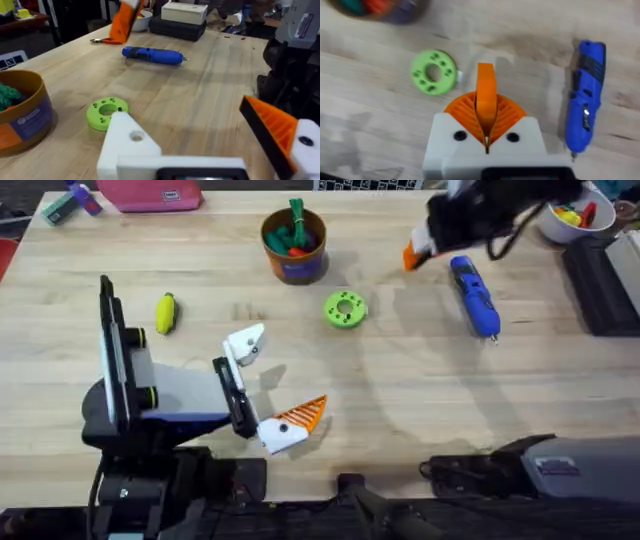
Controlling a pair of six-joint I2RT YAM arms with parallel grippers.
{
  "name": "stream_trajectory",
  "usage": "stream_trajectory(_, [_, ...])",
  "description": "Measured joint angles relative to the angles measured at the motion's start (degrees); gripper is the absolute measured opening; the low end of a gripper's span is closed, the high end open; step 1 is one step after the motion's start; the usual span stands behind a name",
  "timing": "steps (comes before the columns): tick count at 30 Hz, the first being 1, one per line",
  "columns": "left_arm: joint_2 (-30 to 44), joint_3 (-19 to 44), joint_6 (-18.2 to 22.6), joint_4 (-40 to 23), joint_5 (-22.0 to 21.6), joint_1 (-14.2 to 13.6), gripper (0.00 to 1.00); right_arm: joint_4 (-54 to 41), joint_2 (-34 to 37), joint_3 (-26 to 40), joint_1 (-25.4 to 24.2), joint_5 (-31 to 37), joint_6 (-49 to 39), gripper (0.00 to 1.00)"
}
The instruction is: Pick up the gripper from the table and insert it into the empty holder that is missing its gripper. Then pick up a screw, insert it into the mounting hole, and use the screwdriver to tighten it. Finally, clean up the table by picking up the vegetable and placing it into the bucket.
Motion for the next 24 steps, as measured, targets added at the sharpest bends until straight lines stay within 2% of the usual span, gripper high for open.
stream_trajectory(4, [-0.02,0.00,0.00,0.00,0.00,0.00,0.971,3.71,-8.28,-1.11,1.31,-4.33,3.45,0.010])
stream_trajectory(7, [0.00,0.00,0.00,0.00,0.00,0.00,0.970,9.03,-15.42,-5.94,1.62,-8.84,7.09,0.010])
stream_trajectory(16, [0.00,0.00,0.00,0.00,0.00,0.00,0.970,33.75,-34.27,-29.87,1.62,-25.89,22.58,0.009])
stream_trajectory(20, [-0.01,0.00,0.00,0.00,0.00,0.00,0.970,48.75,-38.13,-40.24,1.62,-33.56,31.61,0.009])
stream_trajectory(24, [-0.01,0.00,0.00,0.00,0.00,0.00,0.970,60.97,-38.23,-48.64,1.62,-39.52,39.94,0.009])
